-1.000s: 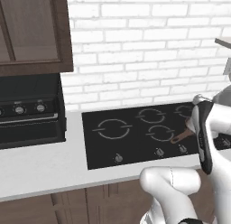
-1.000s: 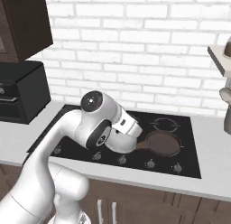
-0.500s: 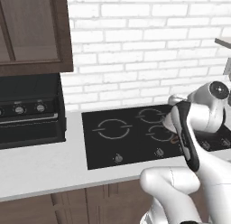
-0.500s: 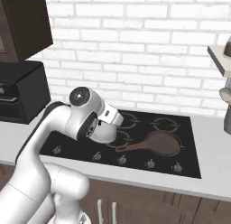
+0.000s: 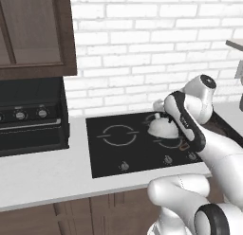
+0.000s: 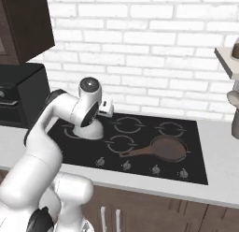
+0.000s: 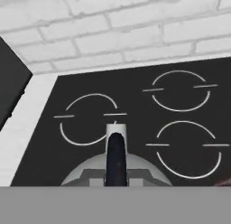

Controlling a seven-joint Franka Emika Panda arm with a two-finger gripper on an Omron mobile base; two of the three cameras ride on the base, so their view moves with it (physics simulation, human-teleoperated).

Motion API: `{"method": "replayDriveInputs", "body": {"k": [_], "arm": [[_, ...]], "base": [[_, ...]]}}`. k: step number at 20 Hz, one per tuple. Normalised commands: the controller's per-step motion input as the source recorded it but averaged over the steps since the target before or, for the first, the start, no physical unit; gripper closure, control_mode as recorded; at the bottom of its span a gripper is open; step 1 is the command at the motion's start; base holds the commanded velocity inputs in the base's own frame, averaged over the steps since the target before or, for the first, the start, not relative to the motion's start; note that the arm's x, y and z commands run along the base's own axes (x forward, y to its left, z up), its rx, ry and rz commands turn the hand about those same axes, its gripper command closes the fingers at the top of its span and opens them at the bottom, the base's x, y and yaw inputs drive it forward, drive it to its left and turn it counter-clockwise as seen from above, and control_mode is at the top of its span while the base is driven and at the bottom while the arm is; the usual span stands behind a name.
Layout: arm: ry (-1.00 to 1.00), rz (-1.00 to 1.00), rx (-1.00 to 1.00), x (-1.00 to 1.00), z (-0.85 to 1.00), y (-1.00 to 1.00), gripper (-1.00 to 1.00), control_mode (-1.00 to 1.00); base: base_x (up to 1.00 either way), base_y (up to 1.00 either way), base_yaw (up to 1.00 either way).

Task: Pick the kettle from the counter and place it on a stove burner. Then turn the burner on.

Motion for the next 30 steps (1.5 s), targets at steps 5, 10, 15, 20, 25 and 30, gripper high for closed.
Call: {"method": "replayDriveInputs", "body": {"k": [5, 10, 15, 20, 25, 30], "arm": [[0.07, 0.10, 0.00, 0.61, -0.39, 0.65, 1.00, -1.00], [0.00, 0.04, 0.00, 0.57, -0.55, 0.41, 1.00, -1.00], [0.00, 0.01, 0.00, 0.21, -0.29, 0.23, 1.00, -1.00], [0.00, 0.00, 0.00, 0.06, 0.00, 0.31, 1.00, -1.00], [-0.03, 0.00, 0.00, 0.40, -0.07, 0.34, 1.00, -1.00], [-0.01, 0.00, 0.00, 0.41, -0.09, 0.22, 1.00, -1.00]], "base": [[0.00, 0.00, 0.00], [0.00, 0.00, 0.00], [0.00, 0.00, 0.00], [0.00, 0.00, 0.00], [0.00, 0.00, 0.00], [0.00, 0.00, 0.00]]}}
